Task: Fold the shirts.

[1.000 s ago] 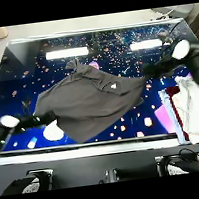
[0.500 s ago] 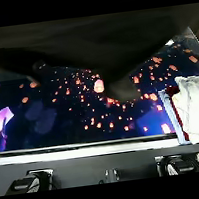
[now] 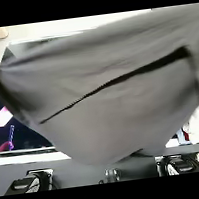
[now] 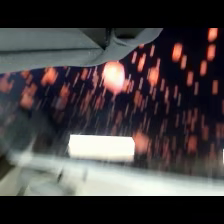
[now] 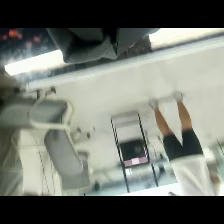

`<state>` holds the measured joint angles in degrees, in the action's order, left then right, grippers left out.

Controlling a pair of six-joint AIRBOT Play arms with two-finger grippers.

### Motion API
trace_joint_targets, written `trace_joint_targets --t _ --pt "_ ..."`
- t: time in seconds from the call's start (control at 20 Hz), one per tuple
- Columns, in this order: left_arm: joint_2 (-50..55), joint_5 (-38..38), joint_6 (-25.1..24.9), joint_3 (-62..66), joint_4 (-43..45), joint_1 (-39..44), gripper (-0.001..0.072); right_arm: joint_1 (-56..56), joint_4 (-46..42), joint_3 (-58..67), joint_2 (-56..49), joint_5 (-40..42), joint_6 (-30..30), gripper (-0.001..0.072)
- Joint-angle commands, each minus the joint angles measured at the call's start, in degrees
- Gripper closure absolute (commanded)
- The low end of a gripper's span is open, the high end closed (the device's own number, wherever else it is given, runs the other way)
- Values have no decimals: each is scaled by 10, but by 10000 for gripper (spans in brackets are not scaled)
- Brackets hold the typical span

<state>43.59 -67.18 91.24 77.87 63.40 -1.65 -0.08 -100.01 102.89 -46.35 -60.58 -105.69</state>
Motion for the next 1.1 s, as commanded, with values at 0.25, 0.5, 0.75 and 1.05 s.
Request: trace_joint_targets --t 0.25,0.5,0.75,1.05 --pt "234 149 -27 -159 -3 -19 681 0 177 1 -438 30 -83 680" --pt "378 126 -28 -150 -42 -27 680 0 365 1 -566 -4 -103 602" --pt "387 8 -65 -72 -43 -91 65 -38 355 1 -507 -103 47 80" --pt "304 -165 -69 -198 98 -203 102 -108 311 -143 -435 -349 158 154"
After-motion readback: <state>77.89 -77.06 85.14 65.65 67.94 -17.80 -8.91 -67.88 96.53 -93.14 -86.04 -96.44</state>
